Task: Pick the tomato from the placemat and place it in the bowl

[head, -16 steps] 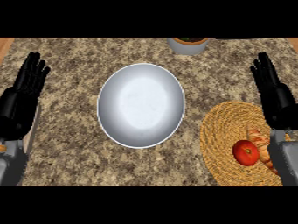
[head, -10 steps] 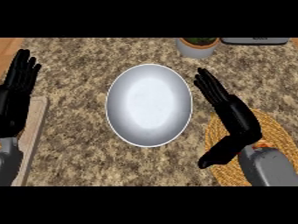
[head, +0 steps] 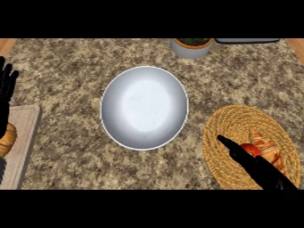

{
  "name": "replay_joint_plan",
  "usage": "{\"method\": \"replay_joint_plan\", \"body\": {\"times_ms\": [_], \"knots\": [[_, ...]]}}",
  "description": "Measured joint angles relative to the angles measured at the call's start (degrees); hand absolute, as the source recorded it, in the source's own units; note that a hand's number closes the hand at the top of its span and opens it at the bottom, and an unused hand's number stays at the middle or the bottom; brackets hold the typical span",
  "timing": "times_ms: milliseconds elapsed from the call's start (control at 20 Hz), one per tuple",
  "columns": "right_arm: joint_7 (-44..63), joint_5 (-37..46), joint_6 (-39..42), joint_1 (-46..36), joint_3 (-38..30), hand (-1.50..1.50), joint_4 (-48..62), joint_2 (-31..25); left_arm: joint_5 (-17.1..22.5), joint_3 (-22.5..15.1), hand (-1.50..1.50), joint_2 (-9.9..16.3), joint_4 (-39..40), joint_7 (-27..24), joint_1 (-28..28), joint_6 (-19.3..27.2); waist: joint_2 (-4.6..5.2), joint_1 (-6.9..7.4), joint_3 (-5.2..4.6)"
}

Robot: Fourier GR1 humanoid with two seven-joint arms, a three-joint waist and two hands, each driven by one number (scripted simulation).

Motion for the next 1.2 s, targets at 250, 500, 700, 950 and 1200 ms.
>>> {"method": "replay_joint_plan", "body": {"times_ms": [250, 500, 700, 950, 1200], "knots": [[-3.36, 4.53, 0.0, 8.51, -7.0, -1.5, -9.03, -9.07, -0.05, 0.79, 0.0, -0.44, 2.0, -1.66, -0.27, -0.42, 0.17, -0.24, -0.05], [2.19, 3.52, 2.23, 13.43, -18.84, -1.5, -16.43, -17.15, 0.38, 1.57, 0.0, 0.34, 1.61, -1.2, -0.36, -1.33, 0.24, 0.05, -0.1], [6.25, 5.23, 7.09, 16.26, -26.18, -1.5, -18.99, -24.81, 0.41, 1.84, 0.0, 0.39, 2.1, -1.52, -0.56, -1.72, 0.3, 0.05, -0.15], [10.76, 6.74, 14.67, 17.34, -31.89, -1.5, -21.17, -32.13, 0.49, 1.84, 0.0, 0.22, 2.93, -1.52, -1.43, -2.43, 0.48, 0.74, -0.13], [10.61, 9.63, 21.54, 17.58, -35.68, -1.5, -20.52, -34.88, 0.26, 2.2, 0.0, -0.15, 2.87, -2.25, -1.04, -3.12, 0.52, 1.29, -0.07]]}}
